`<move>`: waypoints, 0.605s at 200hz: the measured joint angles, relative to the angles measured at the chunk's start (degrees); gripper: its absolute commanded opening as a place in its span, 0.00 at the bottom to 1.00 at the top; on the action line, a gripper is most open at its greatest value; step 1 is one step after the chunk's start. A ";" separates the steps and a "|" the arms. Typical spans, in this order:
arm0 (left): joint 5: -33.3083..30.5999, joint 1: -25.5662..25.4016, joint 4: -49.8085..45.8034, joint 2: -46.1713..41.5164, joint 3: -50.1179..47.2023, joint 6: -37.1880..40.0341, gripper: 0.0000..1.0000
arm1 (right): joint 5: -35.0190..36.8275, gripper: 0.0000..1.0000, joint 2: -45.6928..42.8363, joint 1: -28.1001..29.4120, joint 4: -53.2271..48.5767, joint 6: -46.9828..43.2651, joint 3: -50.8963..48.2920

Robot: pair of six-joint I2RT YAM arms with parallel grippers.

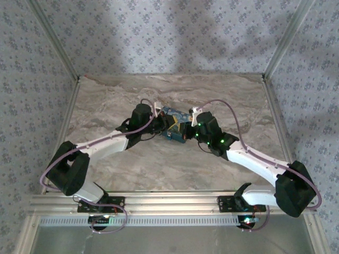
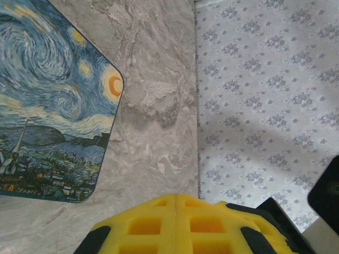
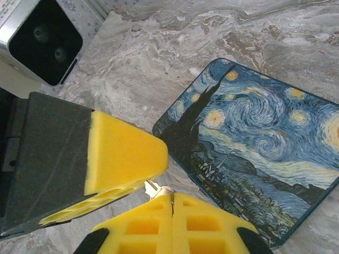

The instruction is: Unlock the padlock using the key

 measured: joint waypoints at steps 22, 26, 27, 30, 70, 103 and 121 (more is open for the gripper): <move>-0.17 -0.09 -1.88 -0.13 1.07 2.78 0.00 | -1.66 0.20 -0.07 -1.20 0.02 0.00 -0.02; -0.20 -0.11 -2.23 -0.20 1.25 3.28 0.00 | -2.40 0.22 -0.13 -1.55 0.04 -0.20 -0.02; -0.22 -0.13 -2.34 -0.26 1.31 3.54 0.00 | -2.51 0.23 -0.15 -1.64 0.04 -0.09 -0.04; -0.22 -0.13 -2.71 -0.37 1.46 4.22 0.00 | -3.15 0.25 -0.24 -2.05 0.09 -0.17 -0.09; 0.87 0.26 -5.33 -3.02 2.75 12.33 0.00 | -17.00 0.42 -1.86 -10.27 4.42 0.20 -2.14; 4.76 1.42 -8.57 -3.89 5.31 19.45 0.00 | -30.16 0.48 -1.90 -16.13 12.07 1.38 -4.96; 6.82 1.97 -10.12 -4.63 5.70 22.43 0.00 | -35.82 0.48 -1.88 -17.46 15.21 1.60 -5.86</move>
